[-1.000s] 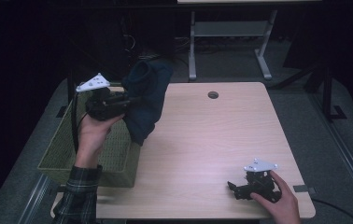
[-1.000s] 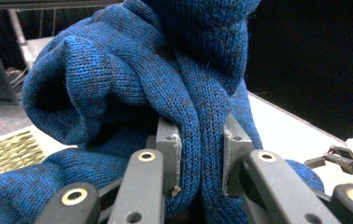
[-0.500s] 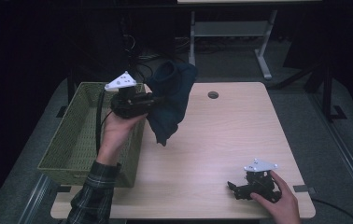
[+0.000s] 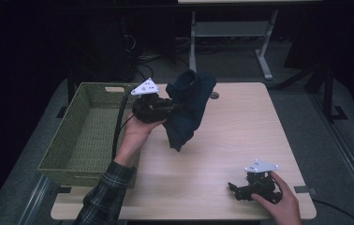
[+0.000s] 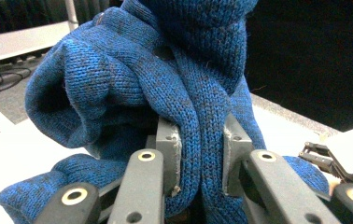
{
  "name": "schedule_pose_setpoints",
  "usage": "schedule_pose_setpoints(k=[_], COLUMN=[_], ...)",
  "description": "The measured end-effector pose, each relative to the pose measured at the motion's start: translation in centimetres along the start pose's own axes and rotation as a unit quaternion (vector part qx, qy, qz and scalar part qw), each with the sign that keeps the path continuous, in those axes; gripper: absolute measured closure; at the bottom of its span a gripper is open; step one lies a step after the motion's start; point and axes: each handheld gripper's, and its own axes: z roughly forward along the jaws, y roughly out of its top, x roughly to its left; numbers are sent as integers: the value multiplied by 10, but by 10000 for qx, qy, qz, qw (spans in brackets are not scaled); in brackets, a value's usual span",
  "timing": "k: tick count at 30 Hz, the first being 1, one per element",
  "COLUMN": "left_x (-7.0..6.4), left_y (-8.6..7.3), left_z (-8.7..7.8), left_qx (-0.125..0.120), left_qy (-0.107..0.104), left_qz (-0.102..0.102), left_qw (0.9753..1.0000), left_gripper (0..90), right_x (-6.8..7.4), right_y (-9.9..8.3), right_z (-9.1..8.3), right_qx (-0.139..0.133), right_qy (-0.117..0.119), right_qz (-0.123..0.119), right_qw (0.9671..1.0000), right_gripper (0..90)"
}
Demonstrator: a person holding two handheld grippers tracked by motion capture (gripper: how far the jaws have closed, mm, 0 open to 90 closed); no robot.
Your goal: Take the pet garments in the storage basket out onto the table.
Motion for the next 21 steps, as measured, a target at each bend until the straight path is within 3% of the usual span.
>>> schedule_pose_setpoints(k=[8, 16, 21], left_x=[-10, -22, -27], left_y=[-7, -25, -36], left_z=[30, 67, 82], left_qx=[132, 527, 706], left_qy=[-100, -172, -212], left_qz=[13, 81, 87], left_qw=[9999, 9984, 9972], left_gripper=[739, 739, 739], right_x=[0, 0, 0], right_y=[0, 0, 0], right_z=[0, 0, 0], right_qx=[0, -1, -5], right_qy=[0, 1, 2], right_qz=[-2, -1, -4], right_qw=[10000, 10000, 10000], right_gripper=[0, 0, 0])
